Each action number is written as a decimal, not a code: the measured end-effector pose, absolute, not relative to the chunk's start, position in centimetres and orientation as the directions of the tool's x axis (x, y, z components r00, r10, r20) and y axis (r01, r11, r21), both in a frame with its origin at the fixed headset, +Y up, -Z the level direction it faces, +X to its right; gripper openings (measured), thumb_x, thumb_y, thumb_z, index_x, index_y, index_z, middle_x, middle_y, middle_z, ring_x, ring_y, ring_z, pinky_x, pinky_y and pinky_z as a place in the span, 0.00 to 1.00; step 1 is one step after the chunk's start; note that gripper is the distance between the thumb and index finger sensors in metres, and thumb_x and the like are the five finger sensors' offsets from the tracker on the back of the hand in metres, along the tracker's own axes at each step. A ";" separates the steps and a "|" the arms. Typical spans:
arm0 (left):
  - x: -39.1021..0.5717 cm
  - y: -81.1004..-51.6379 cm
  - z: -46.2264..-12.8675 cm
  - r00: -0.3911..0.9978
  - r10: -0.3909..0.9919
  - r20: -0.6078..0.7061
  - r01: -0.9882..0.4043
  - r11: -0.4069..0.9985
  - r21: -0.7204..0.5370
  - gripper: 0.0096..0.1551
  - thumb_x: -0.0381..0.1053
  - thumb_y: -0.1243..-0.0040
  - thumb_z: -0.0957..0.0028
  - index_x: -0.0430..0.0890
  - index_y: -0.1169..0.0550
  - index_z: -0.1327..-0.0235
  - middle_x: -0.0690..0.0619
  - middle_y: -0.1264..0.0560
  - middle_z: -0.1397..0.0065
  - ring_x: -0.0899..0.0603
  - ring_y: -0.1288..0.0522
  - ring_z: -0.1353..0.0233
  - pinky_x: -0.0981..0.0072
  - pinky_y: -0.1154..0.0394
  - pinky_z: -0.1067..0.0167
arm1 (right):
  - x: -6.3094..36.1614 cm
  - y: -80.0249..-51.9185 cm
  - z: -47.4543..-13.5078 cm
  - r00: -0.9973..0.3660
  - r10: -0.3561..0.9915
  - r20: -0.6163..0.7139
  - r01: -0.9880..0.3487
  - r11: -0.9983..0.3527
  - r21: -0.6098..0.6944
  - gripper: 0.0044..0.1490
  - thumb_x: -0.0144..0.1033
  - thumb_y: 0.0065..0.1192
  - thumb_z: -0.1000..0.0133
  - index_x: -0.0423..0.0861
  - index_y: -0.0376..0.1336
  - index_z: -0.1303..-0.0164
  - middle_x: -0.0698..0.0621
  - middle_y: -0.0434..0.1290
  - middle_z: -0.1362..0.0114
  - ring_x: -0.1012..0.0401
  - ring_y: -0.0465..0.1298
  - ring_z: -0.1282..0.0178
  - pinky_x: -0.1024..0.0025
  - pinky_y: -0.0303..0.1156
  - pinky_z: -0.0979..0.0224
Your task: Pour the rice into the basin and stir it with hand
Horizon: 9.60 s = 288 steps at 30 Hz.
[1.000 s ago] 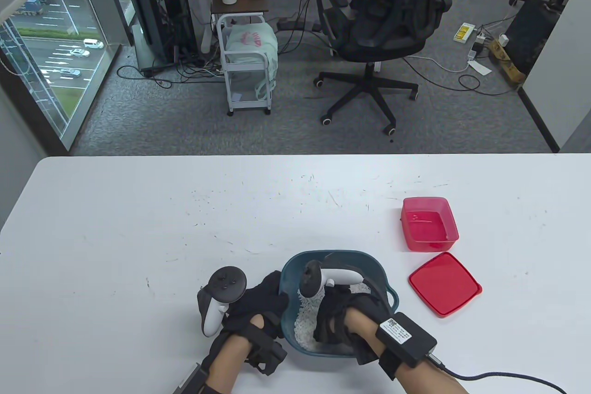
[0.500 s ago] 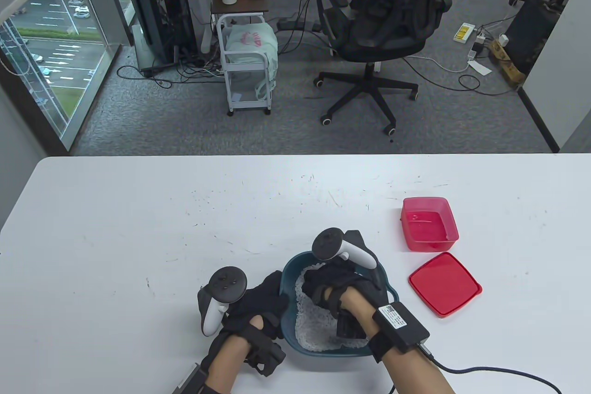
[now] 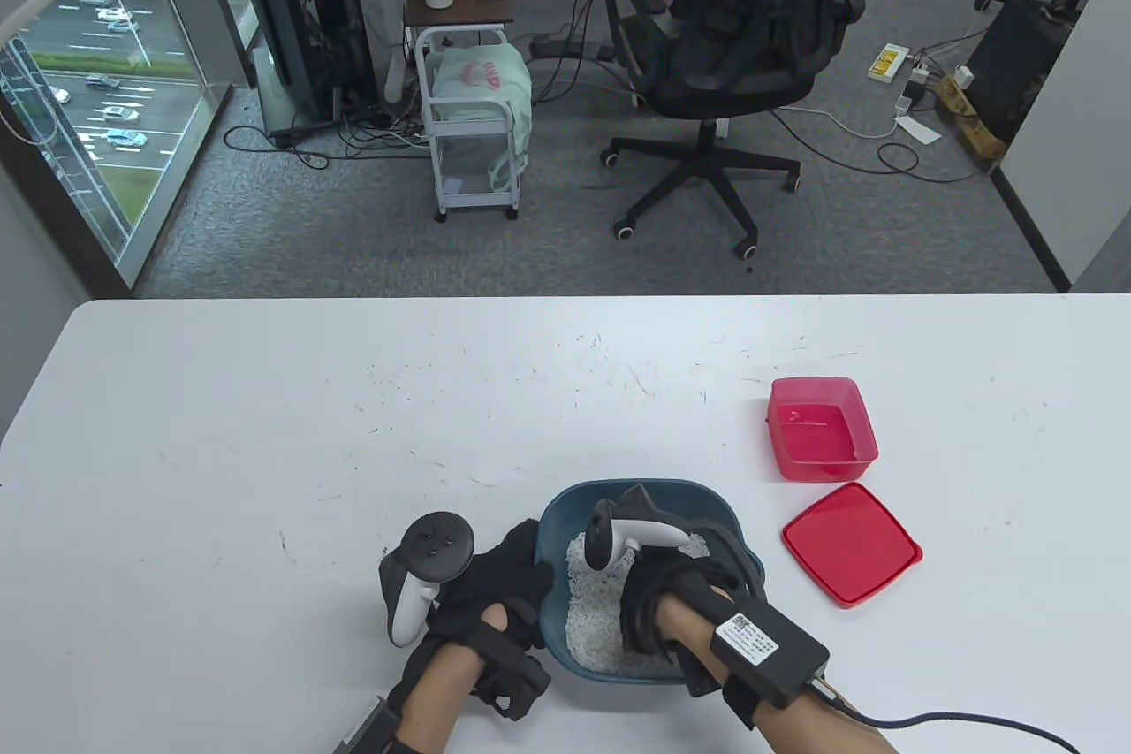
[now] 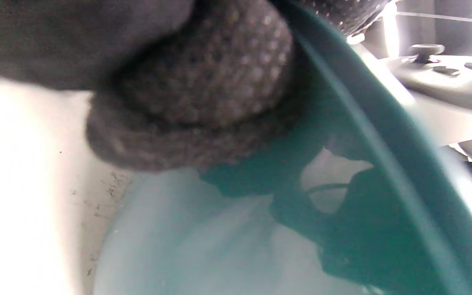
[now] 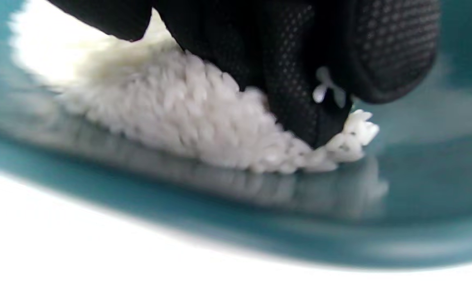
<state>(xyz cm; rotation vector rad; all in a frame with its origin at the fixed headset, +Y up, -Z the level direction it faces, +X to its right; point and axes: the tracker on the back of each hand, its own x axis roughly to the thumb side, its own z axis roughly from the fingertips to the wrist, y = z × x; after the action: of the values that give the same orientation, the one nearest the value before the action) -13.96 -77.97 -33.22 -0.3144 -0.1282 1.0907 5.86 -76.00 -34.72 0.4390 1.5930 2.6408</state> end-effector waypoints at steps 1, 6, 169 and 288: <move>-13.9 -78.0 -33.2 0.460 0.886 -0.052 -0.851 0.423 -0.312 0.40 0.44 0.35 0.49 0.31 0.34 0.25 0.28 0.25 0.32 0.49 0.10 0.81 0.67 0.11 0.86 | 5.7 -75.9 -34.7 -0.944 0.245 0.221 0.086 -0.463 0.882 0.41 0.46 0.61 0.57 0.24 0.74 0.53 0.28 0.85 0.56 0.36 0.85 0.66 0.45 0.78 0.65; -13.9 -78.0 -33.2 0.459 0.887 -0.045 -0.848 0.423 -0.320 0.41 0.45 0.35 0.48 0.31 0.35 0.25 0.27 0.26 0.32 0.49 0.10 0.81 0.67 0.11 0.86 | 5.5 -75.9 -35.2 -0.803 0.588 0.093 -0.110 -0.299 0.948 0.42 0.44 0.61 0.56 0.30 0.66 0.38 0.31 0.76 0.36 0.35 0.78 0.43 0.39 0.74 0.45; -13.2 -77.6 -32.8 0.472 0.881 -0.041 -0.839 0.435 -0.327 0.40 0.45 0.36 0.48 0.31 0.35 0.25 0.27 0.26 0.32 0.49 0.09 0.80 0.66 0.11 0.85 | 7.3 -74.0 -39.5 -0.967 0.254 0.010 -0.155 -0.621 0.769 0.43 0.47 0.58 0.53 0.37 0.58 0.30 0.35 0.64 0.27 0.37 0.66 0.30 0.34 0.63 0.36; -12.8 -77.4 -32.8 0.478 0.878 -0.035 -0.834 0.441 -0.331 0.40 0.44 0.36 0.48 0.30 0.34 0.26 0.27 0.26 0.32 0.49 0.09 0.80 0.66 0.10 0.84 | 7.7 -74.3 -38.6 -0.997 0.015 0.080 0.047 -0.696 0.717 0.43 0.45 0.57 0.54 0.36 0.57 0.31 0.32 0.67 0.29 0.37 0.71 0.34 0.39 0.69 0.39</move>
<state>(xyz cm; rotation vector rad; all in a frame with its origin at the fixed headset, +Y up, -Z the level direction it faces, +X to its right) -12.81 -77.40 -32.81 -0.3236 -0.1497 1.0678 7.72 -74.30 -38.57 0.1254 1.2319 2.9057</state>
